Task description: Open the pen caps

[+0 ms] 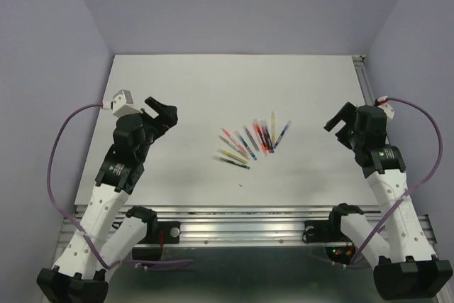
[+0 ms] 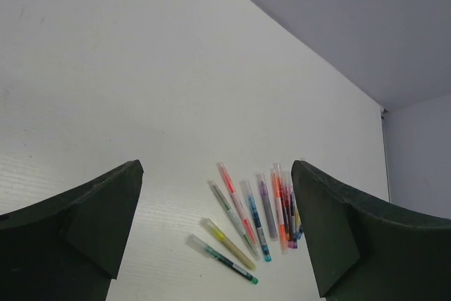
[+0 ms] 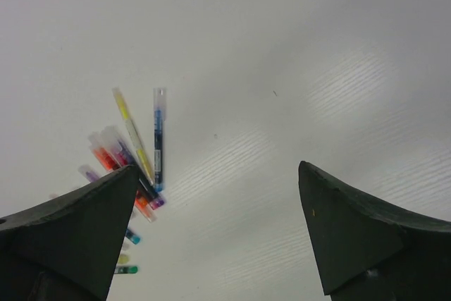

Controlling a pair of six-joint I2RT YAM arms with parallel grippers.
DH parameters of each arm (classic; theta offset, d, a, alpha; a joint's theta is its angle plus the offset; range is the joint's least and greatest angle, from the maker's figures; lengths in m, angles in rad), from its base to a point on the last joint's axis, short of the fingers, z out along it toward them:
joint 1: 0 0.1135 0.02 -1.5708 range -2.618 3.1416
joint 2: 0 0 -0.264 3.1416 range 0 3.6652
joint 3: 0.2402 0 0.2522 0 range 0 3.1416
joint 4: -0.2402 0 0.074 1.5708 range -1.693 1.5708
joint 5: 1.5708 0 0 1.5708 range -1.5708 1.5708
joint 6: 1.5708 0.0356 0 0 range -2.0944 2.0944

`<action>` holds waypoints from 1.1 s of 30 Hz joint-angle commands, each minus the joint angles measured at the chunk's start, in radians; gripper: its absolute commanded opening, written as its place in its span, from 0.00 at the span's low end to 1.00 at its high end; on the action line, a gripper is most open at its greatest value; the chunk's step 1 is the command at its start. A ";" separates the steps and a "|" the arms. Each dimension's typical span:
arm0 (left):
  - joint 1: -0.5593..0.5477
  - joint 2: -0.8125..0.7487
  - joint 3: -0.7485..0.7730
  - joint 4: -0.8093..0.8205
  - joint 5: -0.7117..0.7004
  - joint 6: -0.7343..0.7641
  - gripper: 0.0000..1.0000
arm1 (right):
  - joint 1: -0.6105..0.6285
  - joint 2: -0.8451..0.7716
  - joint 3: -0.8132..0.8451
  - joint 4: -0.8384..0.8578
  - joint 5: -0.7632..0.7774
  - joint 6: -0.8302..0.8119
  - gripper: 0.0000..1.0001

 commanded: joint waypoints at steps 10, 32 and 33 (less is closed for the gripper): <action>-0.002 0.001 -0.039 0.076 0.045 -0.017 0.99 | -0.003 -0.017 -0.035 0.233 -0.152 -0.083 1.00; -0.002 0.027 -0.077 0.110 0.019 -0.032 0.99 | 0.354 0.742 0.204 0.221 0.201 0.065 1.00; -0.002 0.027 -0.071 0.104 0.015 -0.032 0.99 | 0.360 0.768 0.236 0.195 0.213 0.076 1.00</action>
